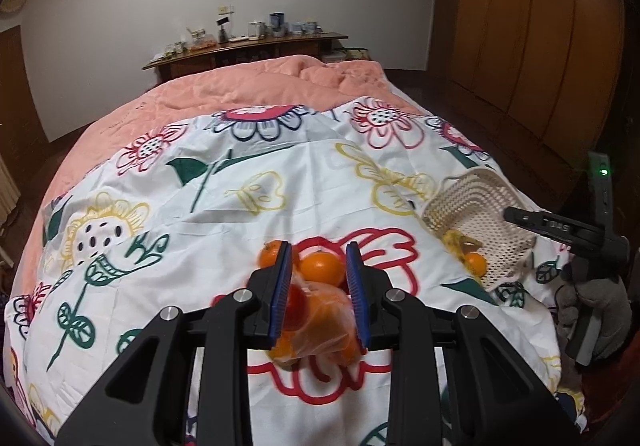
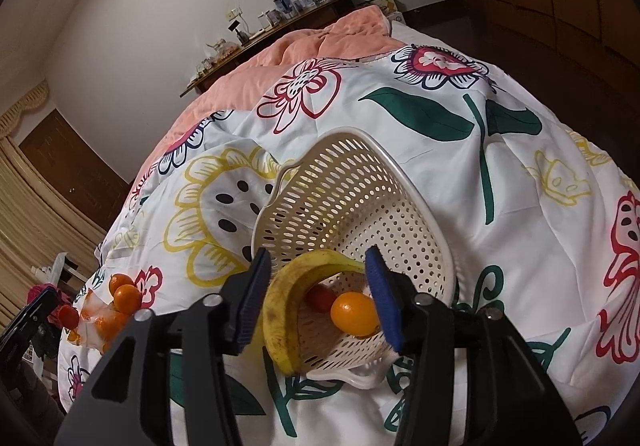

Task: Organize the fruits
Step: 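Carry the banana into the basket and release it with the right gripper while the left holds the tomato, then lift the red tomato and carry it toward the basket with the left gripper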

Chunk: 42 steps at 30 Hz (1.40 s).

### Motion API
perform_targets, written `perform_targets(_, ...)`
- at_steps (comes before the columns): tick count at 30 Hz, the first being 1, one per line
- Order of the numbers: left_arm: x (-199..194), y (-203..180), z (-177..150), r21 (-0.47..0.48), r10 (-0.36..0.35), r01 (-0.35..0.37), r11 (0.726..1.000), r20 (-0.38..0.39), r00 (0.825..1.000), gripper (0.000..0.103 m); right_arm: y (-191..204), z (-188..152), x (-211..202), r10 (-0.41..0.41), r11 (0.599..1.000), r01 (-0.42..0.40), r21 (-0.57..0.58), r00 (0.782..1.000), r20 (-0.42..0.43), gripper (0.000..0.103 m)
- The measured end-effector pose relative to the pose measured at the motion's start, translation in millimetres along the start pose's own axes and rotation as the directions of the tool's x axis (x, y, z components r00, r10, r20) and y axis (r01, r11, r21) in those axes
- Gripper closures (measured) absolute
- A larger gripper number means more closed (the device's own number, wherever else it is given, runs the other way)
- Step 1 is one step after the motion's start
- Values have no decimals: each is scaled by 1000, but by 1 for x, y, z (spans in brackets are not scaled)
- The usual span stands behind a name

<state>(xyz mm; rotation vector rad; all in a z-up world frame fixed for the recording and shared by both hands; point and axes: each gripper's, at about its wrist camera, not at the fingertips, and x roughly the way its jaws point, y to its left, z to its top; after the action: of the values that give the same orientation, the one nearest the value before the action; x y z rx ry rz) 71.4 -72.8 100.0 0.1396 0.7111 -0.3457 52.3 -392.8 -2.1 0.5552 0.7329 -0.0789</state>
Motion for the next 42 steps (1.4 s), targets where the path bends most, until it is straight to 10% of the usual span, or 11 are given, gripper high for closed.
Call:
perform_targets(20, 28, 39, -30, -121, -26, 16, 993, -80, 996, 58, 6, -3, 0, 8, 1000, -8, -7, 1000, -2, 53)
perform_targets(42, 0, 9, -17, -35, -7, 6, 999, -16, 1000, 75, 3, -2, -8, 18, 1000, -18, 4, 999, 32, 53)
